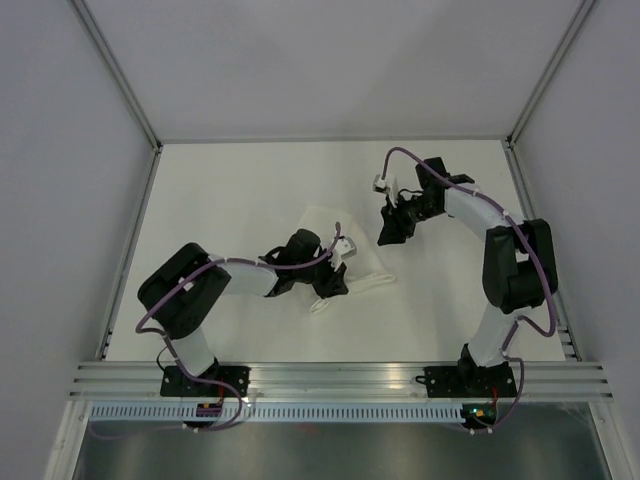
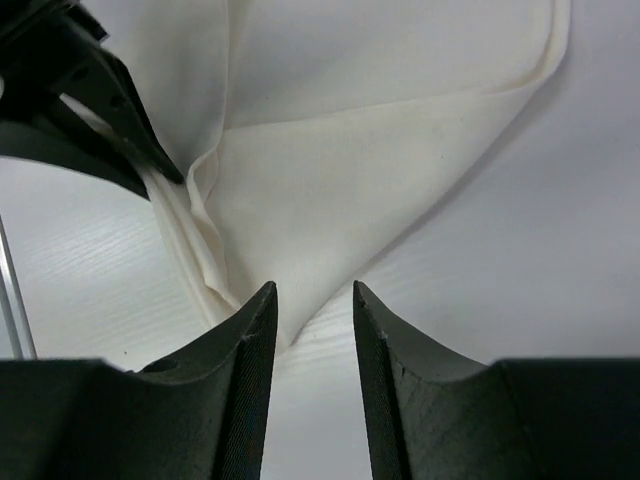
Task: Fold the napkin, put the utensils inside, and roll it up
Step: Roll the napkin at the center of the board.
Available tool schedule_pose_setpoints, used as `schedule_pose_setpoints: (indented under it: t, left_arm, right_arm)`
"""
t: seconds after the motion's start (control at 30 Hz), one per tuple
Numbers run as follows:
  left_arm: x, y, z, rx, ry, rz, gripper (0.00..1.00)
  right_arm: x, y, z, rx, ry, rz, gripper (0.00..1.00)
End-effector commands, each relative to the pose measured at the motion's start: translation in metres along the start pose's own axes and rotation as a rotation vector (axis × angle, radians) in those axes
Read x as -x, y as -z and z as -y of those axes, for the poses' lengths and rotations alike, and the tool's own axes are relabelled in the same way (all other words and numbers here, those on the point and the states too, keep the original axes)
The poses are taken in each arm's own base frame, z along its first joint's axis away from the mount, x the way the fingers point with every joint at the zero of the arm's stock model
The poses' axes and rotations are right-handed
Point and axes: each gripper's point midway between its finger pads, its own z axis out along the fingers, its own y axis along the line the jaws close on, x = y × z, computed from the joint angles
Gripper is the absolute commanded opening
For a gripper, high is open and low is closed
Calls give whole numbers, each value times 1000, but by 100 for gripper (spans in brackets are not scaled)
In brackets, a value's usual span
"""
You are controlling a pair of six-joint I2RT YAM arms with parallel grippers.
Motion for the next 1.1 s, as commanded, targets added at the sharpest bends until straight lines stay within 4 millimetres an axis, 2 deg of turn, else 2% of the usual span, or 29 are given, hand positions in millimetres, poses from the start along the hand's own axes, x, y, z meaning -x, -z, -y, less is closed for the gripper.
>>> schedule_pose_setpoints:
  t: [0.0,0.03,0.07,0.13,0.3,0.33,0.37,0.4,0.43,0.47,0.5,0.57,0.67,0.77,1.07]
  left_arm:
    - [-6,0,16,-175,99,-47,2]
    - [-9,0,22,-228,120,-54,2]
    - [-6,-1,23,-250,135,-51,2]
    - [-8,1,24,-298,163,-53,2]
    - [-12,-1,26,-400,279,-74,2]
    - [-13,-2,26,-413,289,-75,2]
    - [-13,-2,25,-422,304,-75,2]
    - [-18,-4,23,-431,331,-81,2]
    - [-20,-4,23,-441,347,-82,2]
    - [-20,-5,24,-453,356,-77,2]
    - [-23,-6,23,-455,374,-79,2]
    - [-26,-6,23,-466,397,-79,2]
    - [-26,-6,22,-497,439,-79,2]
    - [-29,-4,19,-527,514,-81,2]
    - [-39,-6,15,-608,658,-118,2]
  right_arm:
    - [18,23,2,-128,212,78,42]
    - [32,36,3,-195,296,114,42]
    - [18,32,-3,-194,303,103,43]
    - [26,41,-11,-228,402,124,42]
    - [12,39,-35,-208,540,85,41]
    - [13,36,-38,-215,581,83,41]
    - [-2,24,-45,-211,604,37,41]
    - [-1,22,-52,-226,648,32,41]
    - [1,10,-64,-213,713,24,41]
    - [-17,1,-69,-214,730,-21,40]
    - [-17,-1,-78,-215,772,-13,39]
    - [-29,-14,-93,-156,802,-43,38]
    - [-39,-24,-100,-126,810,-61,35]
    - [-38,-28,-108,-120,839,-50,38]
    - [-56,-52,-129,-121,935,-99,38]
